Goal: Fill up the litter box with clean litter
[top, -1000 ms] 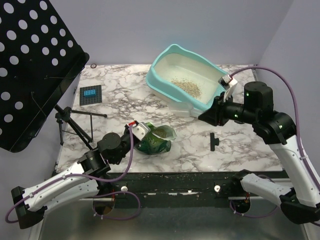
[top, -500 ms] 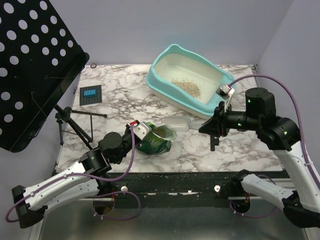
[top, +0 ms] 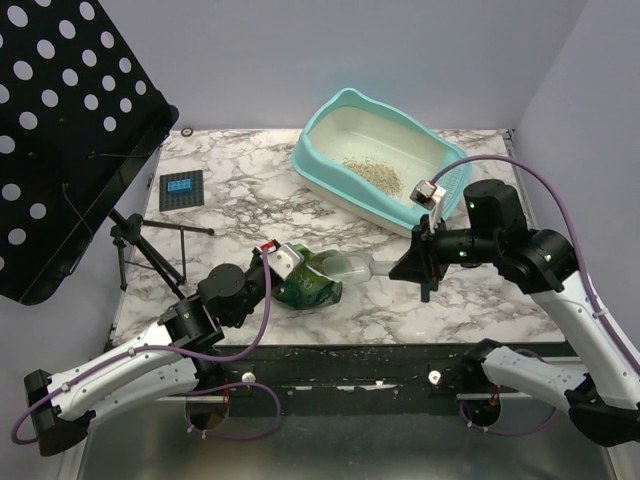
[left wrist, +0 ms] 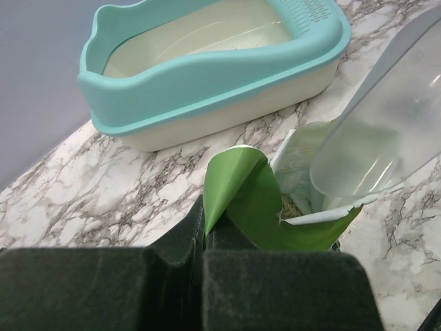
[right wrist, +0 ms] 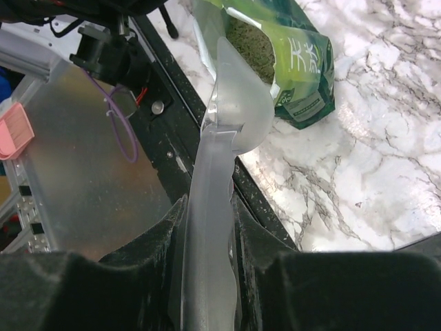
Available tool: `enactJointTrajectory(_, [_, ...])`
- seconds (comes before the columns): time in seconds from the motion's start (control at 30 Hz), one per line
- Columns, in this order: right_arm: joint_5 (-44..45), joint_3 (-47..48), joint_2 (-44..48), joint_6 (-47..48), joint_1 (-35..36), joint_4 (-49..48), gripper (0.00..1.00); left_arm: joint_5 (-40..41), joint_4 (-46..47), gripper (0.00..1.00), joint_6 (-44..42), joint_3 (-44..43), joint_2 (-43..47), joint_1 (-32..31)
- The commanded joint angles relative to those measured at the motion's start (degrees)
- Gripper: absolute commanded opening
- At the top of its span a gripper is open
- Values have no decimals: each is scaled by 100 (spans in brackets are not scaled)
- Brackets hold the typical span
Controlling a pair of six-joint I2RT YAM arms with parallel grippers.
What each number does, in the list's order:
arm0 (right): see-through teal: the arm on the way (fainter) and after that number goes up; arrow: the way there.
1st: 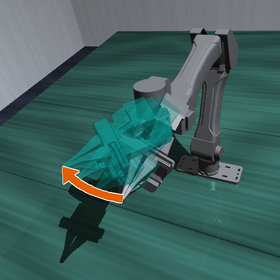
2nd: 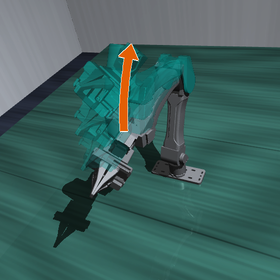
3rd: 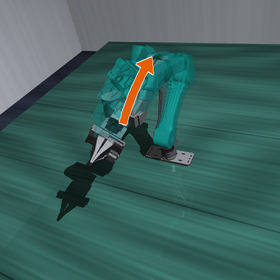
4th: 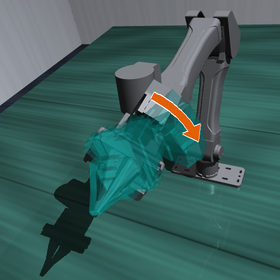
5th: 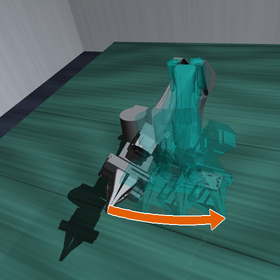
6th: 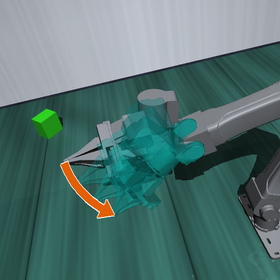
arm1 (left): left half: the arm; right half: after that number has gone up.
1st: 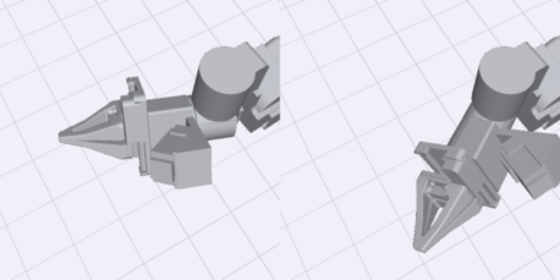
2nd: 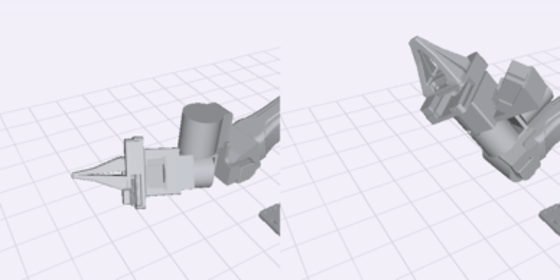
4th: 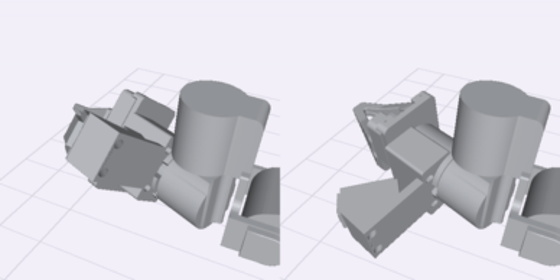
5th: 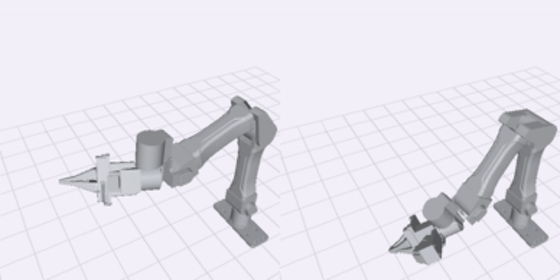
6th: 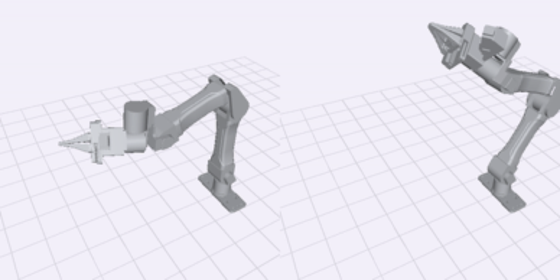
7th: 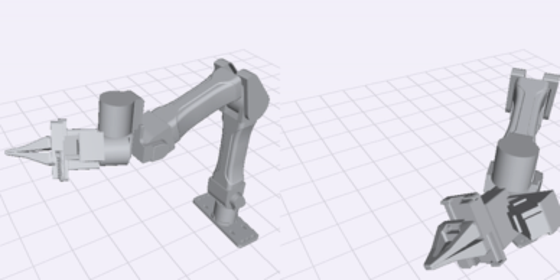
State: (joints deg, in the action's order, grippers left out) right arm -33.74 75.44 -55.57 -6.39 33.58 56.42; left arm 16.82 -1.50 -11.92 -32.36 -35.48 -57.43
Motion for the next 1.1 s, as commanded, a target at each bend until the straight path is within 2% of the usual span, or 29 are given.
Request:
enactJointTrajectory(0.0, [218, -108, -243, -55, 175, -140, 0, -82, 44, 0, 146, -130, 6, 12])
enactJointTrajectory(0.43, [877, -56, -1280, -679, 359, -580, 0, -126, -52, 0, 155, -200, -2, 12])
enactJointTrajectory(0.77, [1695, 419, -2238, -749, 359, 211, 0, -284, -131, 0, 366, -359, -327, 4])
enactJointTrajectory(0.93, [1467, 401, -2818, -775, 359, 238, 0, -539, -88, 0, 472, -403, -468, 4])
enactJointTrajectory(1.07, [949, 95, -3196, -890, 342, -183, 0, -653, -96, 0, 472, -429, -617, -5])
